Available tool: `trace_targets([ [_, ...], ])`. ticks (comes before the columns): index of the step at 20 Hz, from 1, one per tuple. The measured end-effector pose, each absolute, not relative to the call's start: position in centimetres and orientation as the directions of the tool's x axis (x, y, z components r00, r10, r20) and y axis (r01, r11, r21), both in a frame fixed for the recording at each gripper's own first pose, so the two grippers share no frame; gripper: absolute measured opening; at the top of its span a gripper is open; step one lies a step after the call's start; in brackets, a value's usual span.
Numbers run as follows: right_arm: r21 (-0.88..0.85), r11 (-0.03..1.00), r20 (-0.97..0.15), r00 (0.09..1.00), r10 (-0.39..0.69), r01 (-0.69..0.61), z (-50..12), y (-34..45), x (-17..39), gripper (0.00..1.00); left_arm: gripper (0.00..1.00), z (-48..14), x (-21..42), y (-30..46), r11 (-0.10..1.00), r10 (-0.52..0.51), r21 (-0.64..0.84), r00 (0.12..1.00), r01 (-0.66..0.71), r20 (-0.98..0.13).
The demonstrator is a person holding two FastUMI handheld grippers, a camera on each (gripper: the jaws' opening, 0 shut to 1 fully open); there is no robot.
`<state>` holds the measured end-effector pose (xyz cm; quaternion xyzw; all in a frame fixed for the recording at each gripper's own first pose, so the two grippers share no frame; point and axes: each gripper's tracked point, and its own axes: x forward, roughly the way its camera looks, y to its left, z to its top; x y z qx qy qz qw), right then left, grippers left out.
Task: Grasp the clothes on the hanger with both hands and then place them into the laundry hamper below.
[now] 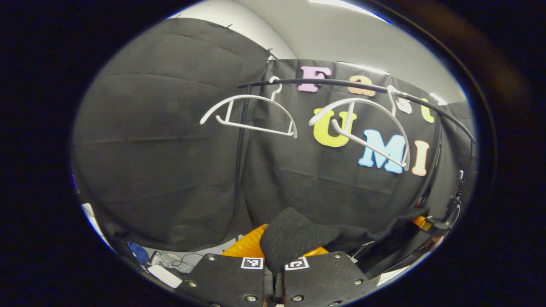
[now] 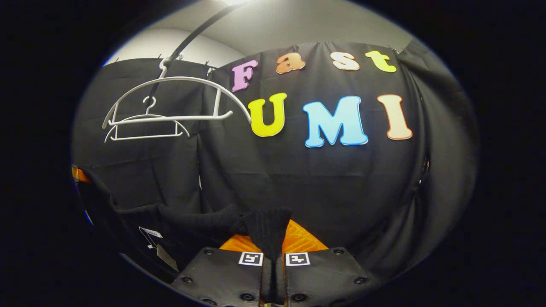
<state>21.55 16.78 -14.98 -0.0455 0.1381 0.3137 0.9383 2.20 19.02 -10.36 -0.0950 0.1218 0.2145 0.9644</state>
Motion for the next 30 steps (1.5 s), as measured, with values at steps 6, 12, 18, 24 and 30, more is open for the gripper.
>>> trace_targets([
  [6, 0.051, 0.873, -0.371, 0.802, 0.468, -0.485, -16.2, 15.7, 16.7, 0.06, 0.02, -13.6, 3.4, 18.2, 0.935, 0.248, -0.174, 0.919, -0.311, -0.307],
  [12, 0.014, 0.906, -0.437, 0.813, 0.385, -0.422, -18.2, 15.9, 11.9, 0.06, 0.03, -19.0, 3.1, 17.4, 0.976, 0.102, -0.139, 0.919, -0.166, -0.381],
  [18, 0.013, 0.929, -0.507, 0.798, 0.326, -0.371, -20.6, 16.4, 8.0, 0.08, 0.02, -23.2, 4.9, 15.5, 0.985, -0.04, -0.168, 0.908, -0.034, -0.416],
  [24, 0.047, 0.948, -0.575, 0.768, 0.283, -0.314, -24.1, 16.6, 6.1, 0.07, 0.03, -26.9, 6.2, 12.4, 0.979, -0.143, -0.196, 0.87, 0.055, -0.472],
  [30, 0.107, 0.967, -0.652, 0.717, 0.245, -0.232, -28.9, 15.7, 7.0, 0.08, 0.04, -31.1, 6.0, 10.5, 0.987, -0.155, -0.122, 0.83, 0.105, -0.536],
])
